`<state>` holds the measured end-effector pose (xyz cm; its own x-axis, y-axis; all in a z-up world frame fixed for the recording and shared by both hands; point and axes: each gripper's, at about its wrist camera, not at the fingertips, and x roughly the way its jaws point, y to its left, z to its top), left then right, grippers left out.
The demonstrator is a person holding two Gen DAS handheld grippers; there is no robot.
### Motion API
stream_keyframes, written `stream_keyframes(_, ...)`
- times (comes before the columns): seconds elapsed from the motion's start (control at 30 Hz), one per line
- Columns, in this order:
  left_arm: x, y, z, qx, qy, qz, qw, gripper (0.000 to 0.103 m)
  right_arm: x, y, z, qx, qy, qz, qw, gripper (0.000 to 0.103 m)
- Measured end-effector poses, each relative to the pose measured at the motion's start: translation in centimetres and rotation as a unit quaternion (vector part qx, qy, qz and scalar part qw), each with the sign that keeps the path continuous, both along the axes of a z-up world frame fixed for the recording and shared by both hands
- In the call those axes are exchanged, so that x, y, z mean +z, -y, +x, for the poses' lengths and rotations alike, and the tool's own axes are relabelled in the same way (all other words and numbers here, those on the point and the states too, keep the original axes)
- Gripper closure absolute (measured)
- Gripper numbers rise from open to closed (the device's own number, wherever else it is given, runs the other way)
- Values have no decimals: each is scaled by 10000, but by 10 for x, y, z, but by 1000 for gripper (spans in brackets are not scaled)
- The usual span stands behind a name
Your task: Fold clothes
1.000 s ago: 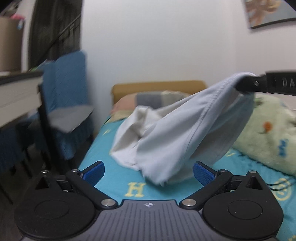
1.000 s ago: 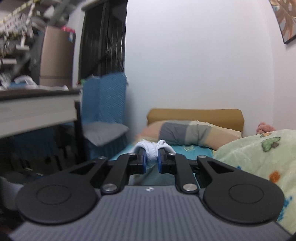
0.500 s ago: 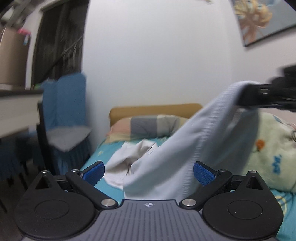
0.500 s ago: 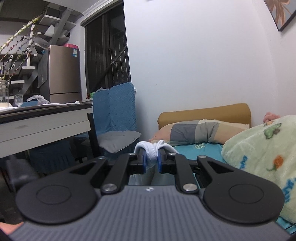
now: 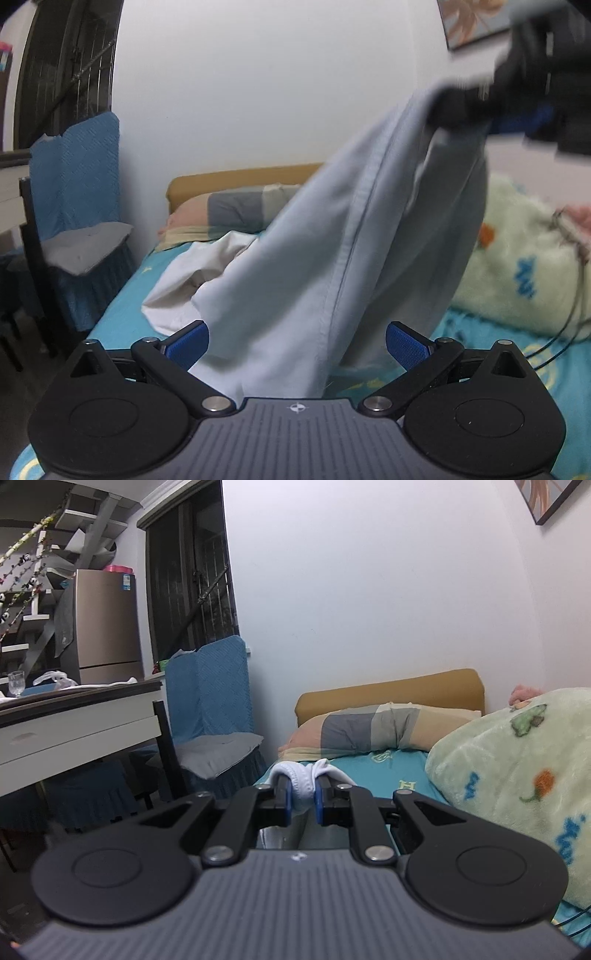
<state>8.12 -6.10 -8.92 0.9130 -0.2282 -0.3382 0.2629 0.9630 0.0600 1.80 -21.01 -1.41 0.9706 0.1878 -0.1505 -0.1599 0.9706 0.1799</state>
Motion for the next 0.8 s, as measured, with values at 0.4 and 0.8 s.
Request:
stream_keyframes(0.4,20,-50,13,1882,761,-371,9785,0,-40,-2,28,-304,-1019,-368,9936,79)
stream_keyframes(0.8,36,-29,-16,1501,1048,57,9831,0,-70,-2,54,-1397,-1209,-695,9803,32)
